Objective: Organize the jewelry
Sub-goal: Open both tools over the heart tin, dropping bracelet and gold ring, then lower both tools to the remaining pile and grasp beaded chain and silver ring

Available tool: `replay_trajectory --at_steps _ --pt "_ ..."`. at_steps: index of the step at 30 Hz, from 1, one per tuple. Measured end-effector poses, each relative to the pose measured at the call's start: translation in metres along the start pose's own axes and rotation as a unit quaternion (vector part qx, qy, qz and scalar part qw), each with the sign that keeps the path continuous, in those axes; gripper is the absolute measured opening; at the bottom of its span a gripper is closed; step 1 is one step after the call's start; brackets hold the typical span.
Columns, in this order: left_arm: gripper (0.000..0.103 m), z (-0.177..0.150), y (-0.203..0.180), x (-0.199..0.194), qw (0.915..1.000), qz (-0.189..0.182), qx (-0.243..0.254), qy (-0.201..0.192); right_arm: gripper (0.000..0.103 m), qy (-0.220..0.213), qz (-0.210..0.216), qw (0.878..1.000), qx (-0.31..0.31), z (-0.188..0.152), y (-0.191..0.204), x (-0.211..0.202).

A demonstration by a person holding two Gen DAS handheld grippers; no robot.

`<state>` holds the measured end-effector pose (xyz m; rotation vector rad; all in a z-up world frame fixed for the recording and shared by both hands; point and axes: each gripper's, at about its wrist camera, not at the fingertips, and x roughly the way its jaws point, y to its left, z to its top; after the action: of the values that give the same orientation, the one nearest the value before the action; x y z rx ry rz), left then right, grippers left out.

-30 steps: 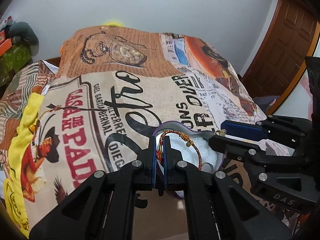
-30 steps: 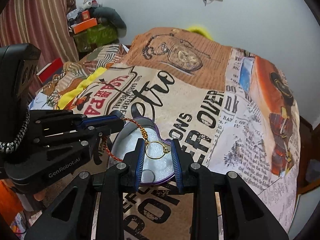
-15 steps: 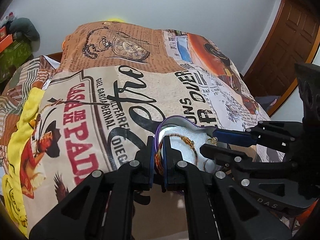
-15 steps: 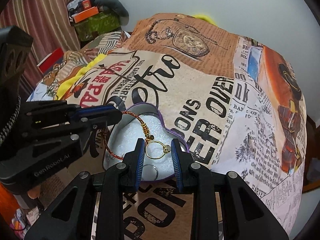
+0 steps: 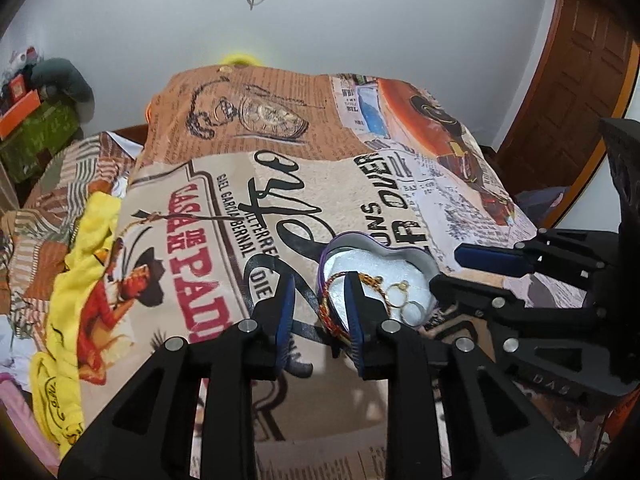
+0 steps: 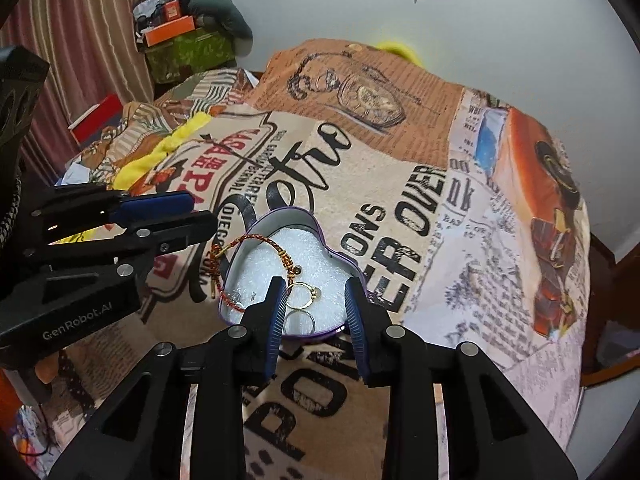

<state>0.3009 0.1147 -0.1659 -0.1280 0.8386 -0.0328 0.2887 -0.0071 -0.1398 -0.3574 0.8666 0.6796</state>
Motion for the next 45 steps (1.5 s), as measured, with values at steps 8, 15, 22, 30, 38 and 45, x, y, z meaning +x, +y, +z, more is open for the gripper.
replay_trajectory --at_steps 8,15,22,30,38,45 --pt "0.031 -0.008 -0.023 -0.037 0.9997 0.006 0.02 -0.012 0.027 -0.036 -0.017 0.999 0.008 -0.014 -0.001 -0.05" --pt "0.031 -0.032 -0.045 -0.055 0.9996 -0.005 0.029 0.003 0.028 -0.053 -0.017 0.998 0.026 -0.031 -0.003 -0.084" --pt "0.031 -0.068 -0.066 -0.056 0.9976 -0.007 0.059 0.035 0.028 -0.037 -0.018 0.999 0.028 -0.065 -0.001 -0.088" --pt "0.031 -0.101 -0.074 -0.048 0.9956 -0.018 0.068 0.062 0.028 0.003 0.007 0.999 0.05 -0.102 -0.003 -0.067" --pt "0.031 -0.118 -0.075 -0.042 0.9946 -0.025 0.064 0.078 0.028 0.04 0.025 0.997 0.057 -0.117 0.0 -0.044" --pt "0.031 -0.122 -0.085 -0.042 0.9939 -0.029 0.078 0.071 0.028 0.04 0.041 0.996 0.061 -0.116 0.001 -0.038"
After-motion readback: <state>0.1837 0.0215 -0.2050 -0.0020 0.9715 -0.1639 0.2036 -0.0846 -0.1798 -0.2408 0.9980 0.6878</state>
